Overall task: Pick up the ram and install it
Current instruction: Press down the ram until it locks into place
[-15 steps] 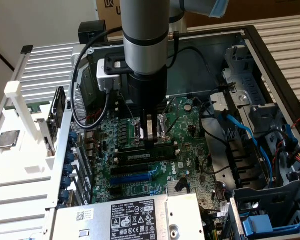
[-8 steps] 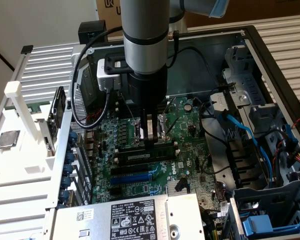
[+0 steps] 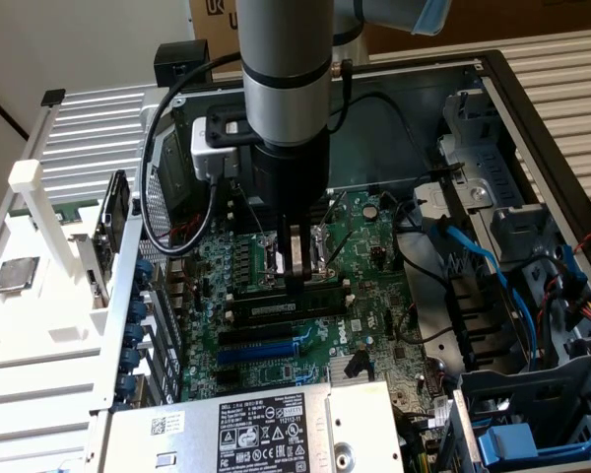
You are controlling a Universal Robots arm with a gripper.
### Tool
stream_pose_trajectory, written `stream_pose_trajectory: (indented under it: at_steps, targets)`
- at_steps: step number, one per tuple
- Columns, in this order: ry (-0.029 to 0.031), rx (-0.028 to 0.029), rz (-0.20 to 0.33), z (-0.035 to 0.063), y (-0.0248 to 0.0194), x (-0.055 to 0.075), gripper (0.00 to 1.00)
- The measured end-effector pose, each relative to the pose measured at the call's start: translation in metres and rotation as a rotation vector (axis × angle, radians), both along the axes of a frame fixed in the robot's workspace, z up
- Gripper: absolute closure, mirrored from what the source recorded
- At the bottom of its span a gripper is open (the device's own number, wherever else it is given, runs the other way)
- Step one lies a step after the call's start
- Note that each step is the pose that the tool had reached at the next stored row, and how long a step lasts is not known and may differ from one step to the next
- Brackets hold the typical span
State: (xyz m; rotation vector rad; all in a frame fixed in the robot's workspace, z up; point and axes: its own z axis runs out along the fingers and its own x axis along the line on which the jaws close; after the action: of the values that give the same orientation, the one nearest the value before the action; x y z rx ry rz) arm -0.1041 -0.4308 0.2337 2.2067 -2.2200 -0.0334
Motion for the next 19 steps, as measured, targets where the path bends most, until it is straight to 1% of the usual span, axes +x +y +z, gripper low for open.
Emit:
stream_pose_trajectory:
  at_steps: [1,4,5,12,17,19]
  targets:
    - [-0.0007,0.0028,0.0,0.0,-0.0001,-0.0002,0.9]
    - [-0.0011,0.0144,0.0,0.0002,-0.0011,-0.0009,0.9]
    - [-0.0011,0.0168,0.0,0.0003,-0.0017,-0.0013,0.9]
    - [-0.0013,0.0174,0.0,0.0004,-0.0024,-0.0017,0.9]
    - [-0.0046,0.0175,0.0,-0.0009,-0.0024,-0.0017,0.9]
    - [-0.0046,0.0173,0.0,-0.0011,-0.0024,-0.0017,0.9]
